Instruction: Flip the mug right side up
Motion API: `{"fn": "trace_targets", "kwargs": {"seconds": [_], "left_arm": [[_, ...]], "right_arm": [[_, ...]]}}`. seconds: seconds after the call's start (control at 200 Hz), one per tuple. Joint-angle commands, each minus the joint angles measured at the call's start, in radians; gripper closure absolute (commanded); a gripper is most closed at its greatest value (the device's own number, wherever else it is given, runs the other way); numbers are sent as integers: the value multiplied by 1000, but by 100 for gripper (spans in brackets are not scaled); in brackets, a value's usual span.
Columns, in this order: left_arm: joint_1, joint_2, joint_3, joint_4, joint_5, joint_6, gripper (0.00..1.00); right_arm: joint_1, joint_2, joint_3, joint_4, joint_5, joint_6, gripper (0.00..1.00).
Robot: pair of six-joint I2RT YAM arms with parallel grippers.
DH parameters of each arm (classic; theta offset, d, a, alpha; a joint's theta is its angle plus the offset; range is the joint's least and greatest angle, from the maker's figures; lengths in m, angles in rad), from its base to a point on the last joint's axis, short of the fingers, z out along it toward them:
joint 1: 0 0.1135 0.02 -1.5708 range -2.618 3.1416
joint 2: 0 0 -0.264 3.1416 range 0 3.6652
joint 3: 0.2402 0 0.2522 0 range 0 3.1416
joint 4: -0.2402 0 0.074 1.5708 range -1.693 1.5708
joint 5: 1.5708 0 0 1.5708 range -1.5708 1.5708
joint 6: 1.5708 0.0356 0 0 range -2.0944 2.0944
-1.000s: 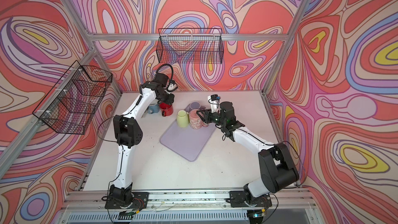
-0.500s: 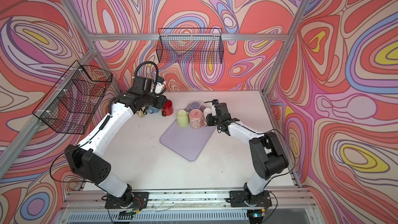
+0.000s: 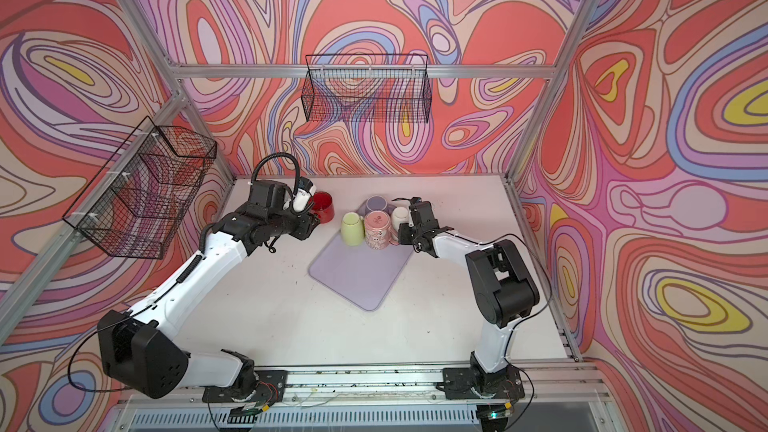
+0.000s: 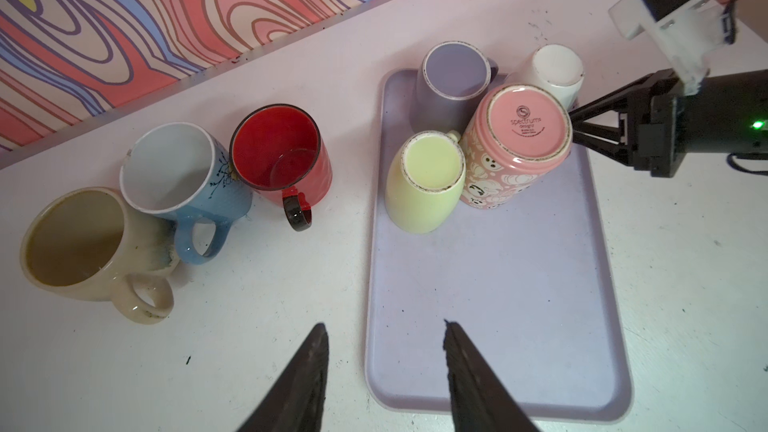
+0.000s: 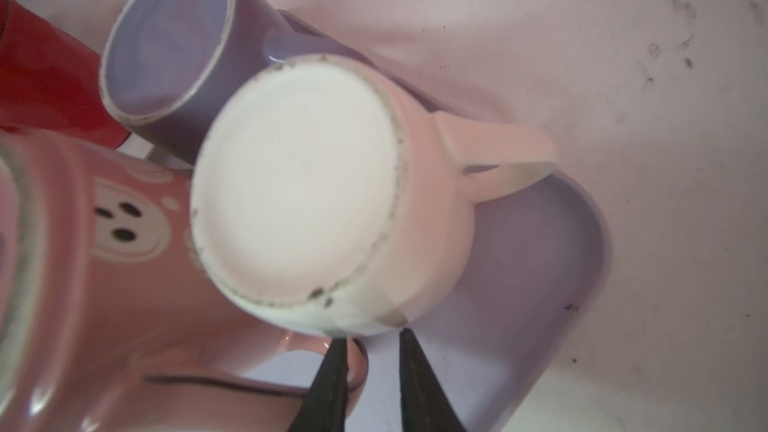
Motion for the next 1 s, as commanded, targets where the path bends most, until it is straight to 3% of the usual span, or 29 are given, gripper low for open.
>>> {"fn": "trace_targets", "kwargs": {"seconds": [0.0,0.225,0.676,0.996], "left_arm": [[1,-5,-5,37,29,18,52],[1,0,-10,40,22,17,52],[2,32,-12,54,-37,-80,52],[-47,18,-151,154,-14,-179,51]], "right_arm": [[-3,15,21,21,-12,3,78],[25,-42,-33,20,-102,6,78],[232,-82,-64,21,-96,123,80],[282,-103,-50,-44,-139,111,80]]}}
